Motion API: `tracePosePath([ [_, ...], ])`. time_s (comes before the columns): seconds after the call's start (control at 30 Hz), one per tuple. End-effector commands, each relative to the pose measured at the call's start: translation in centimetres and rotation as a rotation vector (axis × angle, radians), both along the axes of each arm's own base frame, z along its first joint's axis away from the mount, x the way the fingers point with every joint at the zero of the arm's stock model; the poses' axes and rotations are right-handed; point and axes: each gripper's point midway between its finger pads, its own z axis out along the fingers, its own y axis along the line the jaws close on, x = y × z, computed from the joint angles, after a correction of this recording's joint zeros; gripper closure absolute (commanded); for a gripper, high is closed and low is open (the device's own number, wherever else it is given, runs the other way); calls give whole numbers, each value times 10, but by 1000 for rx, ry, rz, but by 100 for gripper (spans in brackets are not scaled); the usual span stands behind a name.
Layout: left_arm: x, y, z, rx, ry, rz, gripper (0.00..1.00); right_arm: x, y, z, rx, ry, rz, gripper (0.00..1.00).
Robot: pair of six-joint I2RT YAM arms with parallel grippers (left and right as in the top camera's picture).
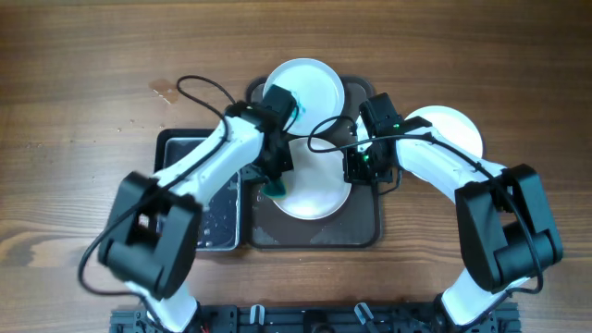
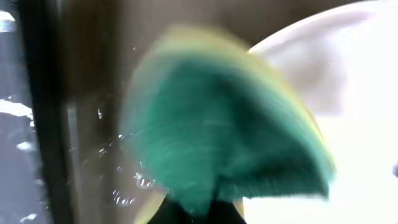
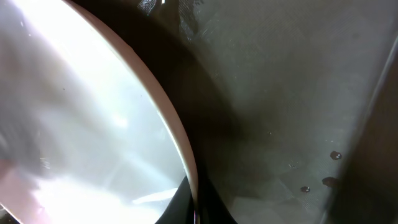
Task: Clean dirty plates on tray and stack at the side
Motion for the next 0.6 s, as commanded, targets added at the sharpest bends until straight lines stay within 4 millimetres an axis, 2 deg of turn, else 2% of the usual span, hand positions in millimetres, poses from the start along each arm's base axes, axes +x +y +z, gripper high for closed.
tracePosePath([
  [0.0,3,-1,52,-166,-71,62,96,-7,-17,-16,-79,28,-24,96],
  [0.07,1,20,79,-183,-117,101,96,-6,-17,-15,-79,27,-22,96],
  [0.13,-1,45,92,-138,-154,117,96,-6,-17,-16,-80,27,-21,96],
  [0.23,-9,120,99,125,-178,235,96,-4,-16,-15,-76,18,-22,96],
  [0.27,-12,138,98,199,-171,261,96,-1,-15,-15,-73,6,-22,96],
  [0.33,-15,157,84,256,-153,294,96,9,-15,-15,-79,-38,-26,96],
  [0.37,-17,159,72,251,-142,302,96,13,-15,-14,-81,-58,-28,96],
  [0.43,-25,158,46,229,-113,310,96,19,-13,-13,-73,-83,-31,96],
  [0.5,-38,157,16,202,-78,314,96,16,-14,-13,-75,-69,-33,96],
  [0.57,-48,155,-2,185,-57,316,96,10,-22,-10,-124,-40,-30,96],
])
